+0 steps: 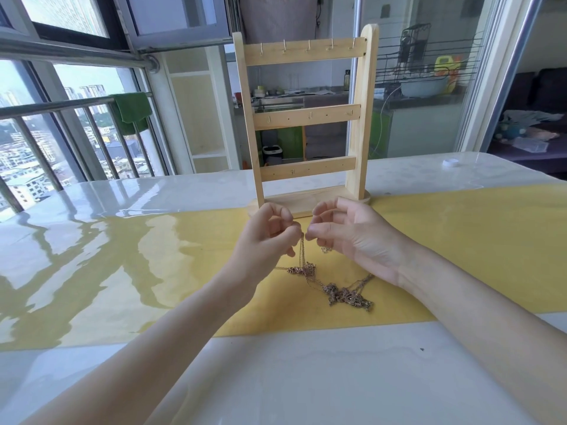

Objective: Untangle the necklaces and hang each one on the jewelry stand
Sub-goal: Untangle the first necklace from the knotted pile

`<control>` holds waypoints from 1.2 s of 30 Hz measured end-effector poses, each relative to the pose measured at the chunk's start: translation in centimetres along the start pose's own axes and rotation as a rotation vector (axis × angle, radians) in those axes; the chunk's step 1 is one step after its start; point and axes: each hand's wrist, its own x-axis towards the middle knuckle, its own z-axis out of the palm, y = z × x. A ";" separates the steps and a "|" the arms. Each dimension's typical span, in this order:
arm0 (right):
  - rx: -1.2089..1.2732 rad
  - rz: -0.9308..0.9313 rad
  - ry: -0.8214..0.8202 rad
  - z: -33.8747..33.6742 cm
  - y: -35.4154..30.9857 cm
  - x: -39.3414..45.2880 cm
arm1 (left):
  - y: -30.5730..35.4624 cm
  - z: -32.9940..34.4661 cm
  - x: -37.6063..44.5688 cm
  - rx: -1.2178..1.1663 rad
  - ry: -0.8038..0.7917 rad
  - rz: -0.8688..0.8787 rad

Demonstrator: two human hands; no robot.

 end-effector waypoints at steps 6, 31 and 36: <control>-0.036 0.006 -0.003 0.1 0.3 0.0 | 0.2 -0.3 0.0 0.036 -0.034 0.026; -0.138 0.094 0.063 0.0 0.6 0.1 | -0.4 -0.4 0.4 -0.131 0.043 -0.147; -0.194 0.084 0.052 0.3 0.7 0.0 | -0.1 -0.5 0.4 -0.484 -0.014 -0.307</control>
